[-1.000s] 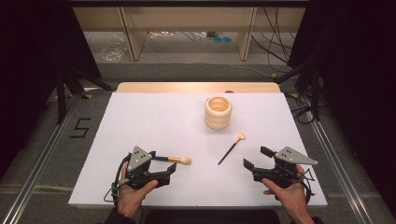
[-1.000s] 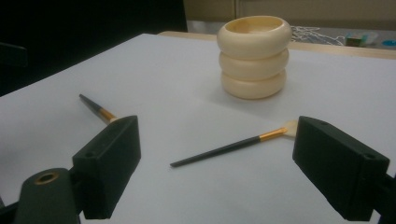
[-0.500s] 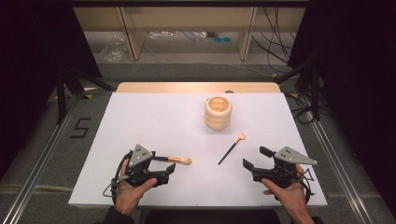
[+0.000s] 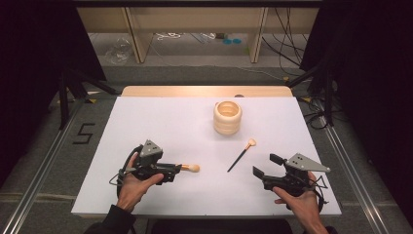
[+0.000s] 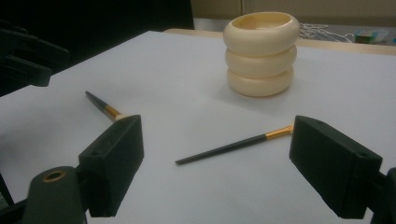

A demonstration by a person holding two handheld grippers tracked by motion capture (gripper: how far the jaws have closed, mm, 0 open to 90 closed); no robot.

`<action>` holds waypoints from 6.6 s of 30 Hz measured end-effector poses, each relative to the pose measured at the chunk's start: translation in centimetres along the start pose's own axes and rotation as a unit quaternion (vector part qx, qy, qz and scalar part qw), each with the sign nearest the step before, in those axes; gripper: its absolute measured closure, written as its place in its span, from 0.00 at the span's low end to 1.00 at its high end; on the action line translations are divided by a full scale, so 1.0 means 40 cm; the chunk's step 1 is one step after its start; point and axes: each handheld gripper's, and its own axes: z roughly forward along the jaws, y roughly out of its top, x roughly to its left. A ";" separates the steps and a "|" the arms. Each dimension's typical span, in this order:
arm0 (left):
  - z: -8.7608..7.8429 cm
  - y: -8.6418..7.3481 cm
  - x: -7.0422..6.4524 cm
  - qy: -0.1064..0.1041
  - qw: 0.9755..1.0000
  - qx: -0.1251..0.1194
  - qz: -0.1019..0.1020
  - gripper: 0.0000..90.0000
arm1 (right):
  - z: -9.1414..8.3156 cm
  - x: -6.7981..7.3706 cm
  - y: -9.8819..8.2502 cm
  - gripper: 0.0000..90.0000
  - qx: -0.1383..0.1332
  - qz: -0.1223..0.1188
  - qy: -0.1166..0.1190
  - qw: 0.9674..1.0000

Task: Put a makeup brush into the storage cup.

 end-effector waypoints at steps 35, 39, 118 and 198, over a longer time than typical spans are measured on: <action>0.132 0.035 0.107 -0.047 0.980 0.170 0.087 0.30 | 0.003 0.000 -0.006 0.23 0.008 0.003 0.013 1.000; 0.149 0.032 0.106 -0.038 0.976 0.191 0.095 0.35 | 0.002 0.001 -0.005 0.23 0.016 0.000 0.014 1.000; 0.230 0.079 0.097 -0.051 0.928 0.361 0.074 0.87 | 0.007 0.000 -0.011 0.28 0.027 -0.005 0.020 0.999; 0.206 0.288 0.075 -0.029 0.989 -0.124 -0.069 0.87 | 0.004 -0.012 -0.014 0.28 0.016 0.007 0.023 1.000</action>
